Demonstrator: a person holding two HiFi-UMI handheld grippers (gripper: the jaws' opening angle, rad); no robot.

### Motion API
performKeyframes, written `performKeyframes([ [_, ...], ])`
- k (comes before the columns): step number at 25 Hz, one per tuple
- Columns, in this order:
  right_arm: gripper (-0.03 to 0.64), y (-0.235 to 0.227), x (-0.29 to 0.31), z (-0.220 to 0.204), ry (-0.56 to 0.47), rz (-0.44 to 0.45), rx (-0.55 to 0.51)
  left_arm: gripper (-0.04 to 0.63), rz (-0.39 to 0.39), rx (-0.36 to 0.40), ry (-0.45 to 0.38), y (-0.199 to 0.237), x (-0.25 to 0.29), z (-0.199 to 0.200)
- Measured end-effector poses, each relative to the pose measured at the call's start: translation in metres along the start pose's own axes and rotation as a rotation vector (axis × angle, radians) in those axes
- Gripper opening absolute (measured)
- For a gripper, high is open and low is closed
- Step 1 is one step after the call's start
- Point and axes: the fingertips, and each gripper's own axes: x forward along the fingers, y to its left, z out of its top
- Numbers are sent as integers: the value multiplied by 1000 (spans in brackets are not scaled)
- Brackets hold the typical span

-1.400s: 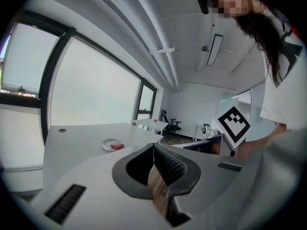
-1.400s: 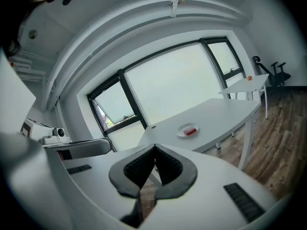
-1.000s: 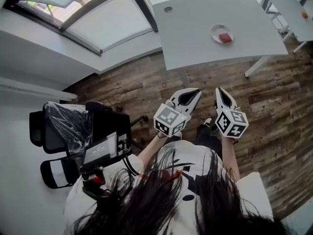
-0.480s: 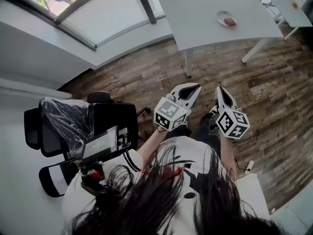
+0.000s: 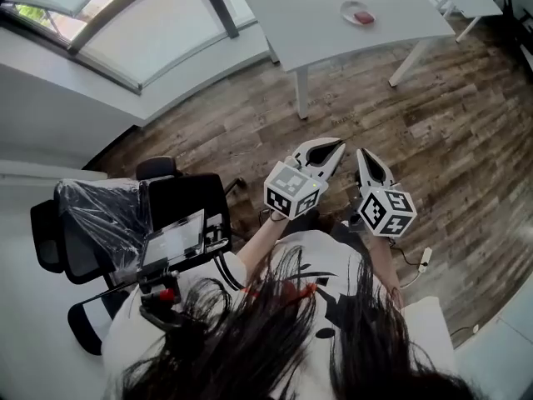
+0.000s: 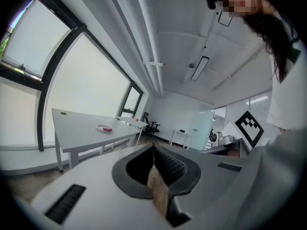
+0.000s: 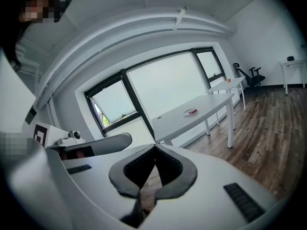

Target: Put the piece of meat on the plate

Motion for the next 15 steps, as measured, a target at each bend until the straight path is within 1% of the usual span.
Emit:
performKeyframes([
  [3,8,-5,-3,3,1,-10,0,3,1,-8,-12,0,4,5],
  [5,8,-9,-15,1,-6,-11,-1,3,10,-9,-19,-9,3,3],
  [9,8,-18,-61,-11,-18,11,-3,3,43,4,-22,-53,-4,-10],
  [12,8,-24,-86,-20,-8,36,-8,3,67,17,-21,-81,-5,-18],
  [15,8,-27,-104,-29,12,66,-11,3,103,0,-27,-100,-11,-26],
])
